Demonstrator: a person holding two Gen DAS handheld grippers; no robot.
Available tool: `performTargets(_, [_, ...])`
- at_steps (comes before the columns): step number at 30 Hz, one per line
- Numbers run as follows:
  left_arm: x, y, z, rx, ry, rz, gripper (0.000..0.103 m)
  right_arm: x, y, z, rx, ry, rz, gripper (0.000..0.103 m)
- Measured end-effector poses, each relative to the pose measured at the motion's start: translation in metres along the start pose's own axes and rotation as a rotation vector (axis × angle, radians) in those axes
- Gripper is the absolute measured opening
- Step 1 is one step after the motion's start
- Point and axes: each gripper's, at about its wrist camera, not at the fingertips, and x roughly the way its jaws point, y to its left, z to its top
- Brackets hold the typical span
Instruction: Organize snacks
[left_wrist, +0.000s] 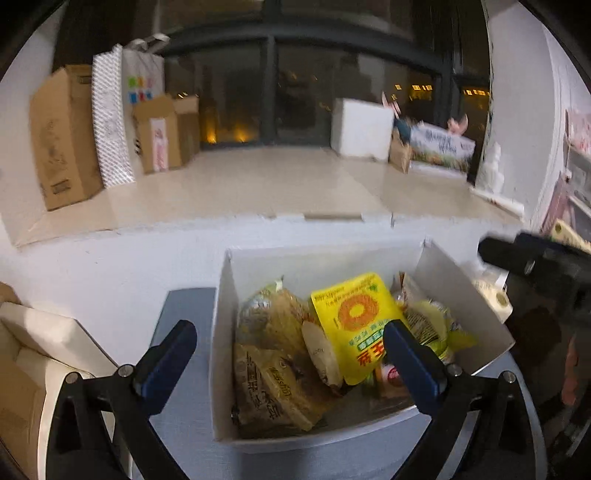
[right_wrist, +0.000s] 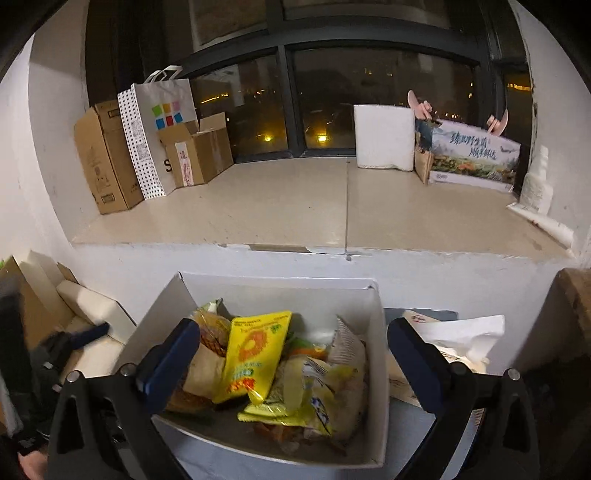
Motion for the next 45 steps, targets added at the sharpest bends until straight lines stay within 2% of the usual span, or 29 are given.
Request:
performTargets(3, [-0.021, 0.003, -0.003, -0.064, -0.036, -0.043, 0.103, -0.014, 0.003, -0.005, -0.007, -0.016, -0.011, 0.103])
performTargets(6, [-0.046, 0.007, -0.009, -0.114, -0.056, -0.025, 0.103, -0.034, 0.006, -0.014, -0.018, -0.031, -0.016, 0.103])
performTargets(9, [-0.074, 0.0, -0.021, -0.071, -0.083, -0.062, 0.103, -0.065, 0.011, -0.032, -0.039, -0.064, -0.035, 0.103])
performTargets(14, [-0.13, -0.011, -0.049, -0.019, -0.135, -0.035, 0.103, -0.107, 0.013, -0.069, -0.05, -0.066, -0.033, 0.103])
performTargets(19, [-0.175, -0.012, -0.081, -0.038, -0.086, -0.102, 0.103, -0.143, 0.019, -0.104, -0.077, -0.014, -0.026, 0.103])
performTargets(25, [-0.222, -0.027, -0.125, -0.005, -0.058, -0.073, 0.103, -0.189, 0.028, -0.141, -0.034, -0.003, -0.011, 0.103])
performTargets(29, [-0.242, -0.034, -0.15, 0.002, -0.036, -0.097, 0.103, -0.221, 0.038, -0.164, -0.015, -0.031, 0.019, 0.103])
performTargets(33, [-0.261, -0.038, -0.162, 0.005, -0.037, -0.111, 0.103, -0.24, 0.043, -0.178, -0.009, -0.031, 0.056, 0.103])
performTargets(36, [-0.273, -0.038, -0.165, 0.007, -0.041, -0.091, 0.103, -0.248, 0.044, -0.181, -0.009, -0.036, 0.049, 0.103])
performTargets(45, [-0.277, -0.034, -0.16, -0.013, -0.045, -0.101, 0.103, -0.253, 0.043, -0.18, -0.006, -0.043, 0.051, 0.103])
